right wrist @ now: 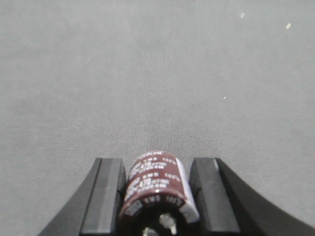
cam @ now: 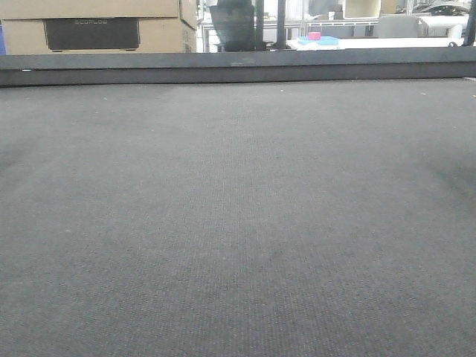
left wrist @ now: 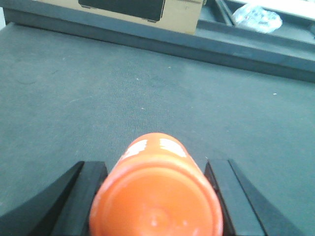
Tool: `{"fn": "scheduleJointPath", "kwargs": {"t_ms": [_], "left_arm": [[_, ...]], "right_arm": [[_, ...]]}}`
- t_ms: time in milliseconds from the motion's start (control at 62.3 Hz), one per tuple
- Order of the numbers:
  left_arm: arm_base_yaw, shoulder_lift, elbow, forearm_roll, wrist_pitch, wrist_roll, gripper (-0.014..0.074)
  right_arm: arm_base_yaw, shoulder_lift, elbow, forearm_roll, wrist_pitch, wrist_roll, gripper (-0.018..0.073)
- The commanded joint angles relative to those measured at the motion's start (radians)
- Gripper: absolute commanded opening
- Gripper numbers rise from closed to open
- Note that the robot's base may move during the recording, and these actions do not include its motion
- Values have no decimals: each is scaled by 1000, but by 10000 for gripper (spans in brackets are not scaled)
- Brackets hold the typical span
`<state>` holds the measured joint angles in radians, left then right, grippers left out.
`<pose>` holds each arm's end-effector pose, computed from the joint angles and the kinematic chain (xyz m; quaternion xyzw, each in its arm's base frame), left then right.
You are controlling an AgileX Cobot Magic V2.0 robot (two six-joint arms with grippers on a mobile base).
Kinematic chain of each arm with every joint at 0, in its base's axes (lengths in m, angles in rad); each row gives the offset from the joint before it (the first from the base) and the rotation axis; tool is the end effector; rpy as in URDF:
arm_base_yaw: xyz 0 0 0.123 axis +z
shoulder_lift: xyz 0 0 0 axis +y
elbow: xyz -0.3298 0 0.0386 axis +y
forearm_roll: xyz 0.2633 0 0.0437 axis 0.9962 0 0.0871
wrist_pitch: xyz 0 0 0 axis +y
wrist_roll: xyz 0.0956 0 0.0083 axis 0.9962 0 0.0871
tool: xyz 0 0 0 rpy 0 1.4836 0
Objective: Place cylindrical capacitor in blue bin on shelf
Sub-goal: 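Raise both held cylinders up above the table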
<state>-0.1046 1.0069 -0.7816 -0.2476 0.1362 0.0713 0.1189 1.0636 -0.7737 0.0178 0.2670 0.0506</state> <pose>0.2137 -0.0257 0.3805 -0.0176 0.7957 -0.0972 0.5976 0.2223 0.0270 0.3532 -0.0230 0.8519 0.0508 0.5207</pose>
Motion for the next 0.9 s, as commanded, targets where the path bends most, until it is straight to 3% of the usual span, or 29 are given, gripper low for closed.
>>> {"fn": "scheduleJointPath", "kwargs": {"t_ms": [0,209,417,626,883], "left_arm": [[-2,-118,59,-11,-27,4,-111],[-2,-349,133,-5,18,4,-111],[-2,-507,135,77,89,4,-111],[-2,-601,135,152,83,4,-111],[-2,-651,135,156,32,4,-111]], "right_arm": [[-1,-80,28,-12,-32,-4,-162],[-1,-237,37,-12,6,-4,-162],[-1,-373,37,-12,17,-4,-162],[-1,-461,37,-12,17,-4,-162],[-1,-504,37,-12,15,-4,-162]]}}
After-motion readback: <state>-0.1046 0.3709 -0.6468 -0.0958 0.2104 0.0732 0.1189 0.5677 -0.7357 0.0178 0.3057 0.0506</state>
